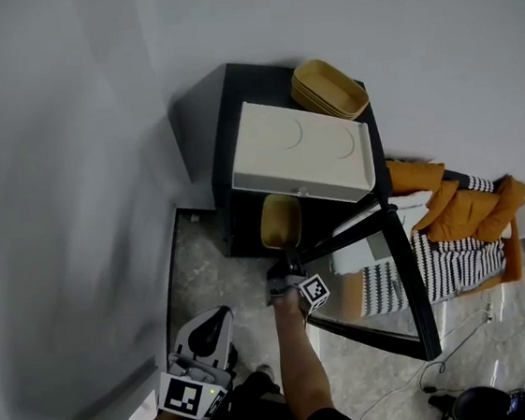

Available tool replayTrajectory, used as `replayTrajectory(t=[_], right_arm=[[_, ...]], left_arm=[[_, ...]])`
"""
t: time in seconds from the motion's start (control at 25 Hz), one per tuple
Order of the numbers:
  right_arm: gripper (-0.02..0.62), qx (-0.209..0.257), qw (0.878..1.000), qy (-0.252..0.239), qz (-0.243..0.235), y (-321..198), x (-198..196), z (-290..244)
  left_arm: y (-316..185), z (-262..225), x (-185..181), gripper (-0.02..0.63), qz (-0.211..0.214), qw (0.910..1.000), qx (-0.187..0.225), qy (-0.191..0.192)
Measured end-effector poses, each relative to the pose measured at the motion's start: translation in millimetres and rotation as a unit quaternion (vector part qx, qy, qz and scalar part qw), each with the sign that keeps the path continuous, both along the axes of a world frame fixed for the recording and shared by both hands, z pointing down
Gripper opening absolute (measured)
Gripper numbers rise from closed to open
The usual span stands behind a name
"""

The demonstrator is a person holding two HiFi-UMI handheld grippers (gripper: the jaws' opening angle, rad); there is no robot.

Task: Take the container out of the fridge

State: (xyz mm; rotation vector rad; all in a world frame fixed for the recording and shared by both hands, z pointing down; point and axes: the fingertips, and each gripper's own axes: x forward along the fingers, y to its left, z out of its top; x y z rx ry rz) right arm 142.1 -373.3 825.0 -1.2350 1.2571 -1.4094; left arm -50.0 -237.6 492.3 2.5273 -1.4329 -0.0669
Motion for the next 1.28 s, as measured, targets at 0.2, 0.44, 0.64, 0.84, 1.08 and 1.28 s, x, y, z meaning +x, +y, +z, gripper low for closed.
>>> replayTrajectory(t=[0.2, 0.44, 0.64, 0.84, 1.08, 1.28], right_arm=[[0.195, 0.006, 1.0, -0.002, -0.011, 37, 11, -11], [0.195, -0.001, 0.999, -0.002, -0.032, 81, 21, -37], [0.195, 0.016, 0.999, -0.012, -0.043, 119, 37, -47], [0.195, 0.029, 0.998, -0.002, -0.053, 155, 50, -73], [0.195, 0.02, 0.997, -0.003, -0.071, 199, 58, -99], [0.195, 0.015, 0.996, -0.01, -0.092, 240, 52, -138]], left_arm=[[29, -17, 15, 0.005, -0.003, 1.0, -0.002, -0.001], [70, -31, 37, 0.005, -0.01, 0.9999, -0.001, -0.001], [109, -42, 56, 0.005, -0.019, 0.9998, 0.005, 0.004], [147, -52, 68, 0.005, -0.035, 0.9993, 0.012, 0.002], [184, -65, 75, 0.005, -0.06, 0.9981, 0.018, -0.002], [203, -74, 73, 0.005, -0.066, 0.9977, 0.016, -0.002]])
